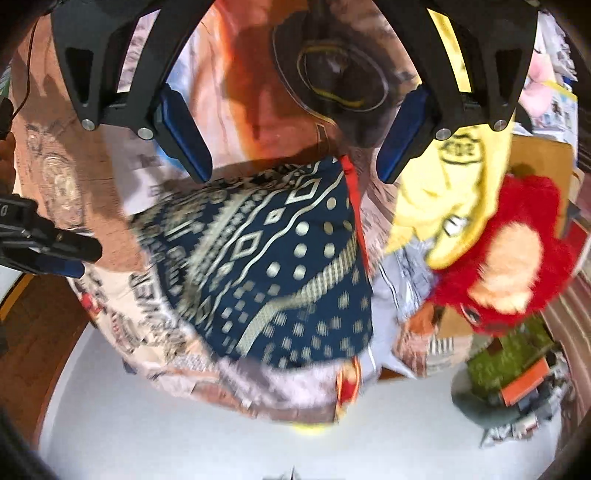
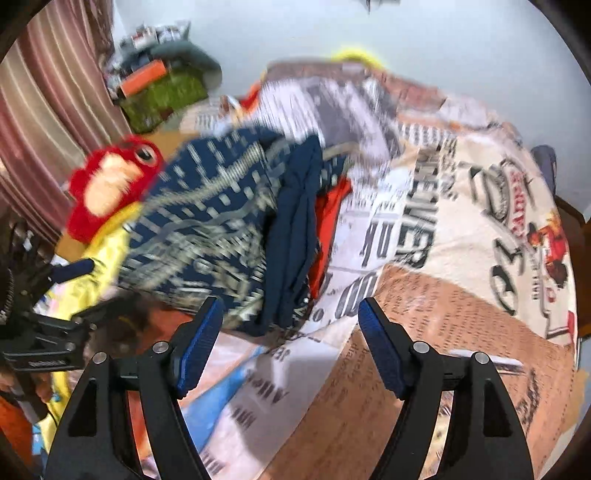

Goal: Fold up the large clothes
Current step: 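Release the bundle and lift both grippers away from it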

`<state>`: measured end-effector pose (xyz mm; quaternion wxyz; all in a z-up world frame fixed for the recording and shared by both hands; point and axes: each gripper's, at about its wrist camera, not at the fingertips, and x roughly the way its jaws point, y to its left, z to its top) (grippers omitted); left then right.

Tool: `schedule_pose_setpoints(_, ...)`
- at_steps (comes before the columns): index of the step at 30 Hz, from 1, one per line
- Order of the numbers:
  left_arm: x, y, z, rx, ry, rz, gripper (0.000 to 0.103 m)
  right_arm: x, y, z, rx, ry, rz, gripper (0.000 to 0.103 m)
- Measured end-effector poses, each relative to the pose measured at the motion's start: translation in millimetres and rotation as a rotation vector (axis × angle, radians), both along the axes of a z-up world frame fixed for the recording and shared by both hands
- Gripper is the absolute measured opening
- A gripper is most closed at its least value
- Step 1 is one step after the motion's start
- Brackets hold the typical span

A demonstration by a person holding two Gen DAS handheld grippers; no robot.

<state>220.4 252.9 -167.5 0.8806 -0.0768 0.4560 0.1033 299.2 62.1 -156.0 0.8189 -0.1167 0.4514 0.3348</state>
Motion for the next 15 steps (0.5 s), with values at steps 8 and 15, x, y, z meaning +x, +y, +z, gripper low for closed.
schedule_pose_setpoints(8, -76.5, -42.7, 143.1, 0.088, -0.333, -0.011, 0.091, -71.9, -47.0, 122.4, 0.257, -0.218, -0.034, 0.073)
schedule_pose_setpoints(15, -157.9, -85.3, 223.0, 0.137, -0.617, -0.013, 0.091, -155.5, -82.9, 196.1, 0.439, -0.439, -0.014, 0.073)
